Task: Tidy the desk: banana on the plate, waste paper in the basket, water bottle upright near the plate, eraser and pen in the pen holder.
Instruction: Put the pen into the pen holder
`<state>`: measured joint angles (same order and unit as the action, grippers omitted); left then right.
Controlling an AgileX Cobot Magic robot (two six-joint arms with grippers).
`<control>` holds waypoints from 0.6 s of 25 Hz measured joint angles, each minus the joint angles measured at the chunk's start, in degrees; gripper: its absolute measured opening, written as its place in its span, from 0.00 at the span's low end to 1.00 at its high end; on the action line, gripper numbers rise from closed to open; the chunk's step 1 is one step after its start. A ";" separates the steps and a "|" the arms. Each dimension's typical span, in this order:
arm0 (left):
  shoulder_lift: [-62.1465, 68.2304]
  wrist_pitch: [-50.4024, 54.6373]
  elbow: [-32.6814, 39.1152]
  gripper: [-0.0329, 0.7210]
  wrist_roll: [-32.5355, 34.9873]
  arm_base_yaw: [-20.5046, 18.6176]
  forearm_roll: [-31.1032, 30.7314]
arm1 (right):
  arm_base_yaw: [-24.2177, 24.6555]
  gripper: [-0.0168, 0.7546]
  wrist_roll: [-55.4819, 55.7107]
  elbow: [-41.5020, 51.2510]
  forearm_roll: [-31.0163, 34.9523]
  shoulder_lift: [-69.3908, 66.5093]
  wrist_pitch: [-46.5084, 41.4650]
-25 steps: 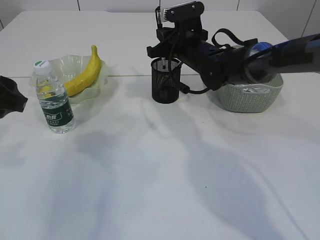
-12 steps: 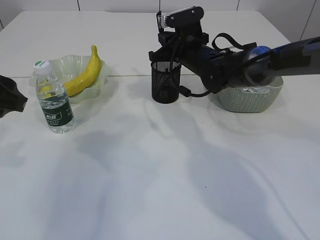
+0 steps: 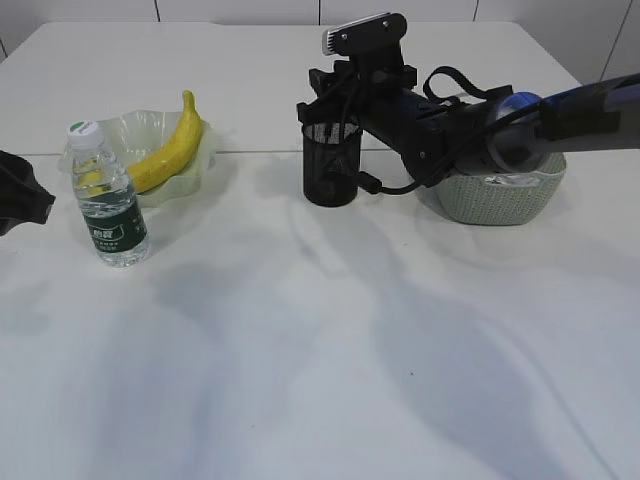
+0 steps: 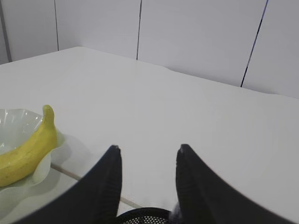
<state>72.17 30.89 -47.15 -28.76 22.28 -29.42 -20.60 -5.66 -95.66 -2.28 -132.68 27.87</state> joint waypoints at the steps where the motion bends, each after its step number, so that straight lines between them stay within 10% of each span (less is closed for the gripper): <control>1: 0.00 0.00 0.00 0.55 0.00 0.00 0.00 | 0.00 0.40 0.00 0.00 0.00 0.00 0.03; 15: 0.00 0.00 0.00 0.55 0.00 0.00 0.00 | 0.00 0.44 0.00 0.00 0.00 4.30 -7.90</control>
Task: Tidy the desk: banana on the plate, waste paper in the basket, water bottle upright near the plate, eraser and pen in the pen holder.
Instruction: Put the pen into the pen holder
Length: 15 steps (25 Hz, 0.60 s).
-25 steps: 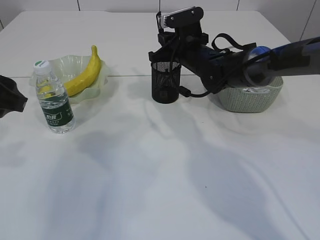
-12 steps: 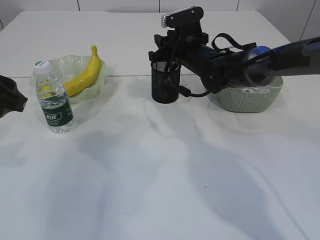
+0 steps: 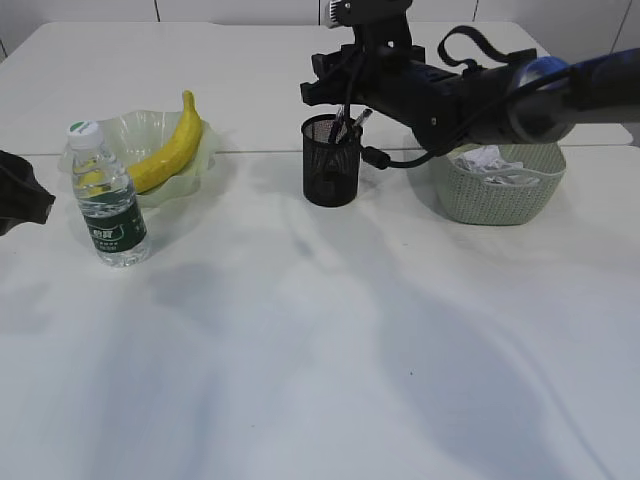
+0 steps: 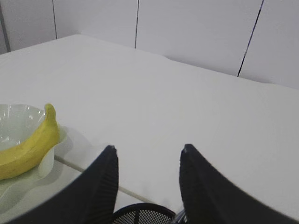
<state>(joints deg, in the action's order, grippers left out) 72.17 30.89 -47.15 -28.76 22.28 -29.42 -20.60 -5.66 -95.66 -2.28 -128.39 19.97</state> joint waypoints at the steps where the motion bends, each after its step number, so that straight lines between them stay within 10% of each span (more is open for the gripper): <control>1: 0.00 0.00 0.00 0.55 0.00 0.00 0.00 | 0.00 0.44 0.00 0.00 0.00 0.95 -2.18; 15: 0.00 0.86 0.00 0.55 0.00 0.00 -0.10 | 0.00 0.46 -1.32 -0.09 -0.36 12.93 -40.29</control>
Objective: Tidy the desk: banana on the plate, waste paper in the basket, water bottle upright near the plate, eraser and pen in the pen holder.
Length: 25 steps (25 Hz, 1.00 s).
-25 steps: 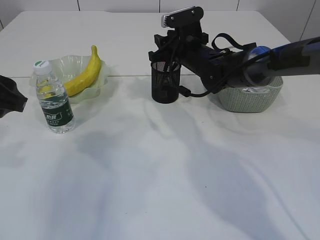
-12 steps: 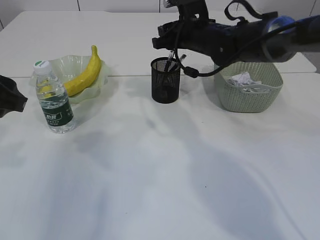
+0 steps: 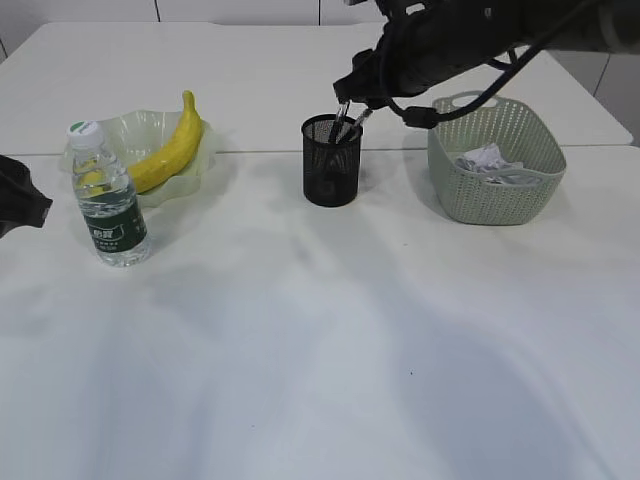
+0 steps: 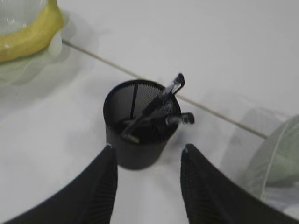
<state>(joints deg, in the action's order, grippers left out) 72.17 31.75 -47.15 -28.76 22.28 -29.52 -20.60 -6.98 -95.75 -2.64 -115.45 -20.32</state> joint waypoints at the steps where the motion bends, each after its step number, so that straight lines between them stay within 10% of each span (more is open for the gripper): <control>1: 0.00 0.36 0.00 0.55 0.00 0.00 0.00 | 0.00 0.46 -0.56 0.00 0.11 0.75 -2.27; 25: -19.38 12.23 0.00 0.55 9.43 0.00 10.50 | 0.00 0.46 -8.97 0.52 15.59 19.00 -40.16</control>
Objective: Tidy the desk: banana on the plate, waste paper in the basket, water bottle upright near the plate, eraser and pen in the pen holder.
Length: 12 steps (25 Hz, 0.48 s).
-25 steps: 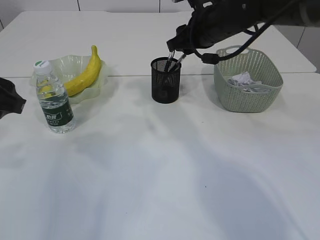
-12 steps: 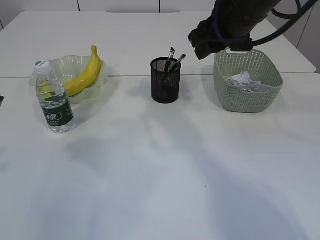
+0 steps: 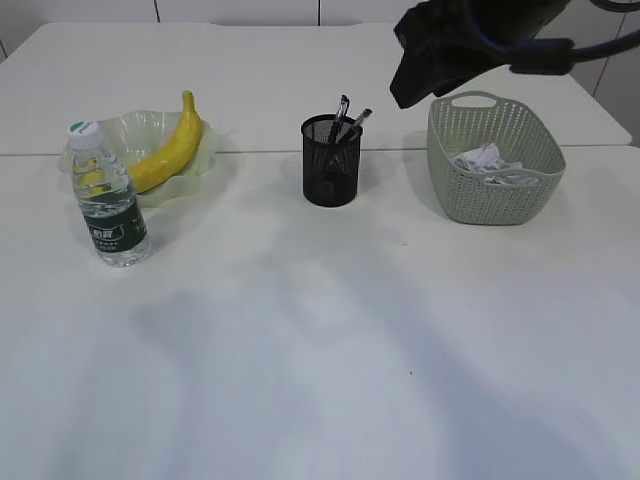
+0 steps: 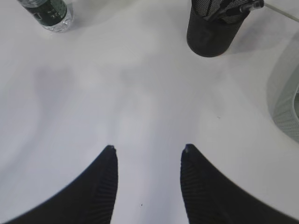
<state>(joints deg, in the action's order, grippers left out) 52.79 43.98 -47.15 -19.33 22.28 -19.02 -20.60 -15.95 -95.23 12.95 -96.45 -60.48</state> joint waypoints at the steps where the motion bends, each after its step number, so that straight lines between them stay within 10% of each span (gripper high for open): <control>1: -1.74 0.00 0.00 0.55 1.04 0.00 0.32 | 0.00 0.46 0.00 0.83 0.10 1.13 -0.28; 12: -13.91 5.09 0.00 0.55 13.21 0.00 9.30 | 0.00 0.46 0.00 27.29 0.33 23.76 6.53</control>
<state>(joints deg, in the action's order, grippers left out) 38.87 49.07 -47.15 -6.12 22.28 -9.72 -20.60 -15.95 -67.94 13.29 -72.69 -53.95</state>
